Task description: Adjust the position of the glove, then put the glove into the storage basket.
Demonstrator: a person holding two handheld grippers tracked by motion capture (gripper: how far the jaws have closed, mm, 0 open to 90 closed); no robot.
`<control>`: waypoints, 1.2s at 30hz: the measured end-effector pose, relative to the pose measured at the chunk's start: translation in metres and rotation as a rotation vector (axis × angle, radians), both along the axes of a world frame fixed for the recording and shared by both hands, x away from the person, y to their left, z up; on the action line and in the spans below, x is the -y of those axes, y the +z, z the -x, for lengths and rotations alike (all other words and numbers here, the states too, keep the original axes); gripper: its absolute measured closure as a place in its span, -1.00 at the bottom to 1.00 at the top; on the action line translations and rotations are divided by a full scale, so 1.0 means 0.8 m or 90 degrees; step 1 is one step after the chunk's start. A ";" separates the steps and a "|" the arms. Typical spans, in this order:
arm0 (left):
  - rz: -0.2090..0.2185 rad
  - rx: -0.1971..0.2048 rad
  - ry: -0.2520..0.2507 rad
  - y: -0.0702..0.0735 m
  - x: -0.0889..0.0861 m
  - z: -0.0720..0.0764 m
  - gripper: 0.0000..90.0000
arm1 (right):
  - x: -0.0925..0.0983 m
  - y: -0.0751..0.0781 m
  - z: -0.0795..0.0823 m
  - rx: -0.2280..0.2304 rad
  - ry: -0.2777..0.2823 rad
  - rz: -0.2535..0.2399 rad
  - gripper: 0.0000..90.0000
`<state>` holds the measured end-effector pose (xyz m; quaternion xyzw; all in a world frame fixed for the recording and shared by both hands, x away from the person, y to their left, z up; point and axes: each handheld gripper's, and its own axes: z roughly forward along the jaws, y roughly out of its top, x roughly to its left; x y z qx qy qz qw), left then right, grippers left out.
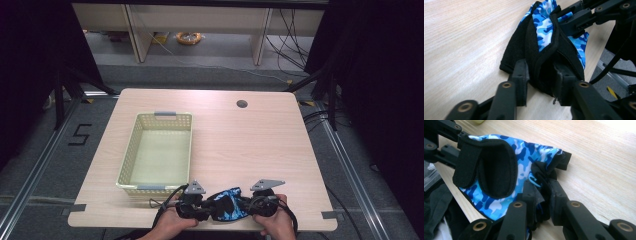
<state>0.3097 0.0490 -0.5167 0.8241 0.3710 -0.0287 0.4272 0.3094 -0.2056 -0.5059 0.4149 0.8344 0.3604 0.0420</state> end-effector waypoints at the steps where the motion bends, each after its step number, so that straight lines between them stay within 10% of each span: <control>1: 0.005 0.000 0.002 -0.001 0.000 -0.001 0.58 | 0.000 0.000 0.001 -0.005 -0.014 -0.007 0.75; 7: 0.008 0.023 0.004 0.002 -0.003 -0.002 0.83 | 0.003 0.003 0.001 -0.024 -0.009 0.006 0.77; 27: 0.035 0.067 0.015 0.028 -0.022 -0.004 0.88 | 0.005 0.022 0.009 -0.021 -0.023 -0.099 0.80; 36: 0.059 0.093 0.006 0.059 -0.027 -0.001 0.87 | 0.005 0.049 0.012 0.038 -0.011 -0.112 0.80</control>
